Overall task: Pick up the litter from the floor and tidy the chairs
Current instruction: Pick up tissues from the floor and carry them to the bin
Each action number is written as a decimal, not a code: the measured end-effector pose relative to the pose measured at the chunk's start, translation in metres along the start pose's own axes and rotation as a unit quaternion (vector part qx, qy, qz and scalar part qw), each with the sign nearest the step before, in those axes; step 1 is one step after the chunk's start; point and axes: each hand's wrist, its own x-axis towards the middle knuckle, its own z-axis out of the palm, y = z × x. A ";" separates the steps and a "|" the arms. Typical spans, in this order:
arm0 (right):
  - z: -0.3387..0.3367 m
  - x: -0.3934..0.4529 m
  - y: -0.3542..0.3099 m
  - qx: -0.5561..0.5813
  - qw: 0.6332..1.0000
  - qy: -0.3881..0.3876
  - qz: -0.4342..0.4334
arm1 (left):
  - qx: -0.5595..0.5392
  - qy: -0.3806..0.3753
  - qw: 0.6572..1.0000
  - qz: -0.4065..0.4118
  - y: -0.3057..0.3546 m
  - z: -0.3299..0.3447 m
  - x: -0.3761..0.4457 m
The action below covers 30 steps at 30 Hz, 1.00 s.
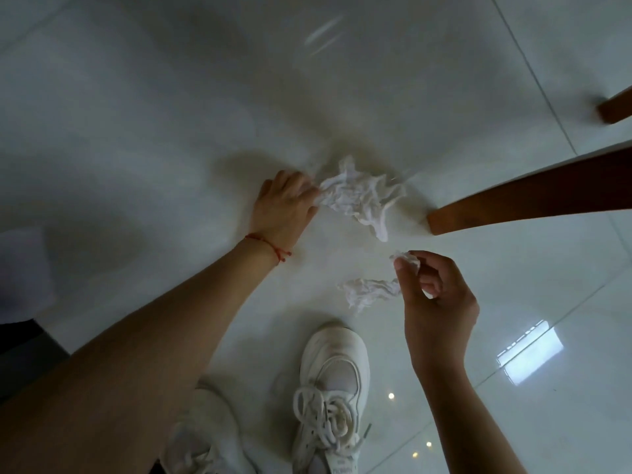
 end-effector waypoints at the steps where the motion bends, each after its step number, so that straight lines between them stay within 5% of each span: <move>1: 0.001 -0.002 -0.002 -0.001 1.000 -0.005 -0.006 | 0.014 -0.013 1.000 -0.020 -0.010 -0.004 -0.013; 7: 0.016 -0.015 -0.017 0.014 0.999 -0.034 -0.019 | 0.045 -0.071 0.986 -0.145 -0.063 -0.027 -0.085; 11: 0.028 -0.021 -0.025 0.016 0.998 -0.050 -0.037 | 0.032 -0.045 0.985 -0.164 -0.070 -0.033 -0.104; 16: 0.037 -0.020 -0.028 0.028 0.996 -0.072 -0.039 | -0.040 0.021 0.980 -0.194 -0.062 -0.026 -0.071; 30: 0.047 0.003 -0.028 0.005 0.995 -0.076 -0.067 | -0.134 0.048 0.955 -0.261 -0.055 -0.011 -0.027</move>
